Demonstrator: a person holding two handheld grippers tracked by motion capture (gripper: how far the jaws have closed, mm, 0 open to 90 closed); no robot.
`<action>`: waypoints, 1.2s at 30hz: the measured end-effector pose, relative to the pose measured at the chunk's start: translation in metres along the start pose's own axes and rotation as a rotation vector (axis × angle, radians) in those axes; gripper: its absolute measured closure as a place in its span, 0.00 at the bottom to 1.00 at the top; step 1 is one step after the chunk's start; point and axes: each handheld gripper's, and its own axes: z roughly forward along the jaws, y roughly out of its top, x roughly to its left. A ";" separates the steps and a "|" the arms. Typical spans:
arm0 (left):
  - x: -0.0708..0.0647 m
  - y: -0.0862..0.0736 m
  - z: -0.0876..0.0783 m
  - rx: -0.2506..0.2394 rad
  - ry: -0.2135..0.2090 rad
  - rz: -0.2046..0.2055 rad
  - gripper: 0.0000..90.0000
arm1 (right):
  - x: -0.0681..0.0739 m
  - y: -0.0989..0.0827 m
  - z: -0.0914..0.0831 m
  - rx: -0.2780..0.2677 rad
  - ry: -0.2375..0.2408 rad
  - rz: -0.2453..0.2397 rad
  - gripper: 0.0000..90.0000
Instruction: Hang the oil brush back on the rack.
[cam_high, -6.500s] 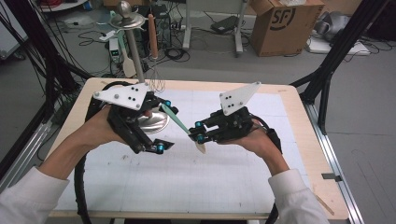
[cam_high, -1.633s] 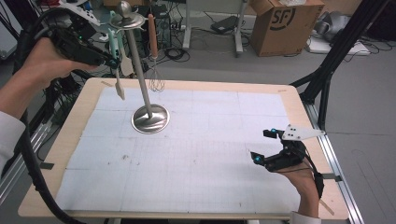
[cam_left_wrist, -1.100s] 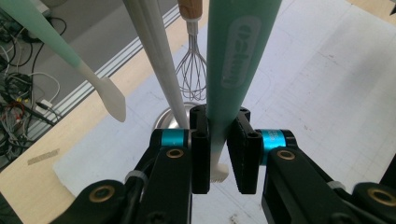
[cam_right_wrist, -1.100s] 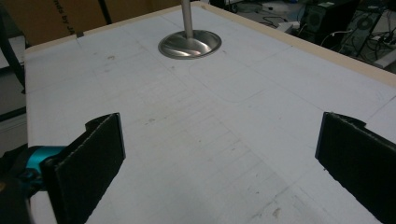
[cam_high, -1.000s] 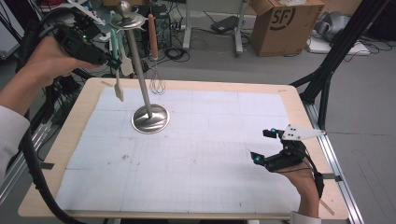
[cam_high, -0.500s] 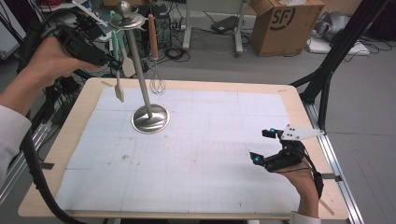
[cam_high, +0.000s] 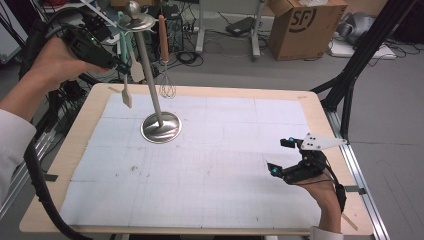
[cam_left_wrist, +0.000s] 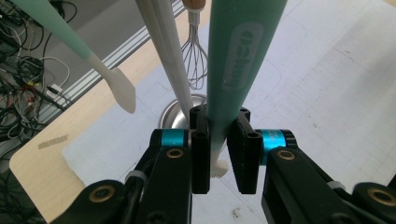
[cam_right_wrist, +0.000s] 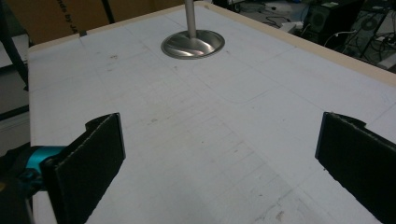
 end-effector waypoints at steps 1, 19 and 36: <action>-0.001 0.000 0.000 0.002 -0.003 0.000 0.89 | 0.000 0.000 0.000 -0.001 0.000 0.000 0.00; 0.006 -0.002 -0.001 0.010 0.024 -0.032 0.89 | -0.001 0.000 0.000 -0.002 0.001 0.000 0.00; 0.008 0.001 0.004 0.027 0.026 -0.031 0.89 | 0.000 0.000 0.002 0.001 0.005 -0.001 0.00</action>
